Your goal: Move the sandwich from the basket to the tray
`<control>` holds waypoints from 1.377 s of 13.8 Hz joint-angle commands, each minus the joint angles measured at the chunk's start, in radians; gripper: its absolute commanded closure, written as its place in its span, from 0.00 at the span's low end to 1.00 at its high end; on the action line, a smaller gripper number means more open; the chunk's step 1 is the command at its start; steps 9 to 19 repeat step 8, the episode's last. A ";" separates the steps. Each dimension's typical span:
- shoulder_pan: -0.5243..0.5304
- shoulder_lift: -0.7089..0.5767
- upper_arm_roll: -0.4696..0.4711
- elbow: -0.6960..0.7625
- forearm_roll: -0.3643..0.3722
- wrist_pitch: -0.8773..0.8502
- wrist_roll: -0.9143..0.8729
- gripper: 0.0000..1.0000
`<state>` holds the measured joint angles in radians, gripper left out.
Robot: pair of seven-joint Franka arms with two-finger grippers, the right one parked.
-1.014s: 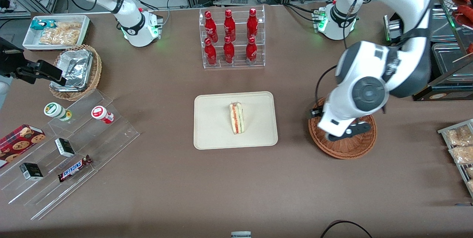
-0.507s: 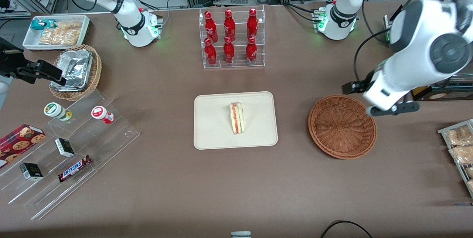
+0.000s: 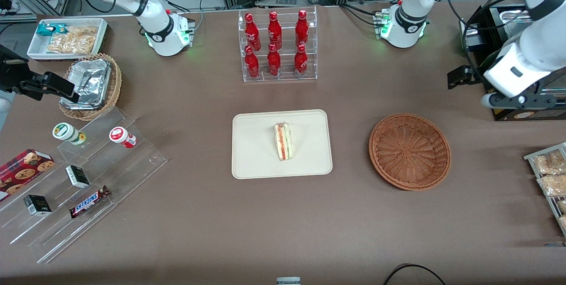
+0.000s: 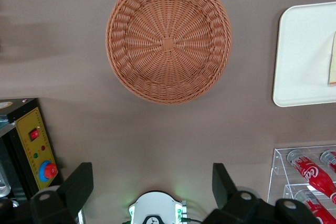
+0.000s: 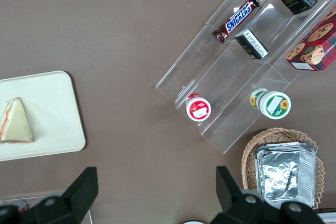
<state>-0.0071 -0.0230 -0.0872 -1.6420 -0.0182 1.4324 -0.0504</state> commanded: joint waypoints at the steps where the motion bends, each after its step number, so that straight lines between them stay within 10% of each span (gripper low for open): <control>1: 0.016 -0.035 -0.009 -0.004 0.035 -0.012 0.017 0.00; 19: 0.016 -0.035 0.021 -0.002 0.049 0.048 0.014 0.00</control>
